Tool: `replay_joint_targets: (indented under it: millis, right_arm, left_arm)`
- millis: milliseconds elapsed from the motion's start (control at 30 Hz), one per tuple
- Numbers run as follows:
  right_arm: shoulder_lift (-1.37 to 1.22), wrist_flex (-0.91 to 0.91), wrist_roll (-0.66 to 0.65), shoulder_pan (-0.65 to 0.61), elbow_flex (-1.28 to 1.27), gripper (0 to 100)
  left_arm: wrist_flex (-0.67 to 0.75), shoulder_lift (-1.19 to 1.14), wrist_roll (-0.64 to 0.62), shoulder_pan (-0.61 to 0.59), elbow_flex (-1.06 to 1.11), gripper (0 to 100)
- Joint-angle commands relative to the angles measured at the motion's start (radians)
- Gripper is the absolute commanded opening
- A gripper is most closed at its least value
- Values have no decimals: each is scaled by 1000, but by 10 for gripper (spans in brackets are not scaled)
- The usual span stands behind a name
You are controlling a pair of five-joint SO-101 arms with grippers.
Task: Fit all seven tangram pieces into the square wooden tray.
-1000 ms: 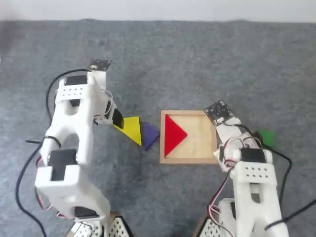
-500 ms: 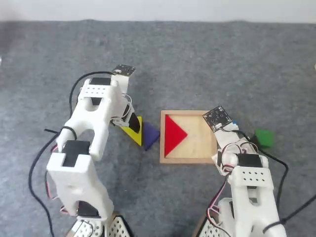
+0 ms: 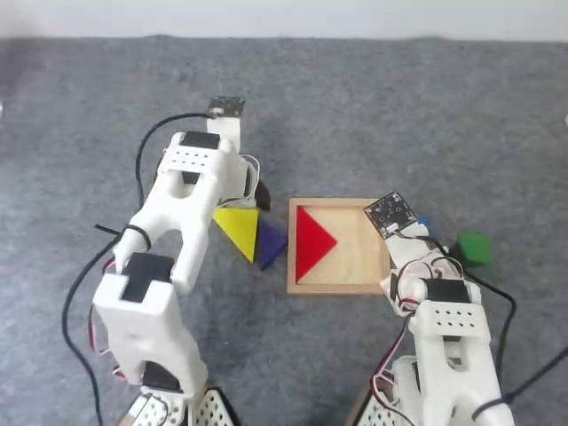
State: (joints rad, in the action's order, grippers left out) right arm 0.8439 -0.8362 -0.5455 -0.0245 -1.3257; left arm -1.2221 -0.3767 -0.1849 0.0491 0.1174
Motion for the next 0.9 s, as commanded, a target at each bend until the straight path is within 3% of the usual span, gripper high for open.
replay_joint_targets:
  millis: [0,100,367,600,767,867]
  right_arm:
    - [25,8,6,12,8,420]
    - [25,8,6,12,8,420]
    - [25,10,6,12,8,420]
    - [25,12,6,10,8,420]
    - [33,2,6,7,21,420]
    - [24,-87,5,-73,103,420]
  left_arm:
    - [63,-43,-31,9,-38,288]
    - [49,-101,15,8,-39,288]
    - [-252,-74,219,-64,-42,282]
    - [-259,77,341,-190,56,250]
    - [-181,269,316,-298,64,250]
    - [-169,402,273,-377,79,250]
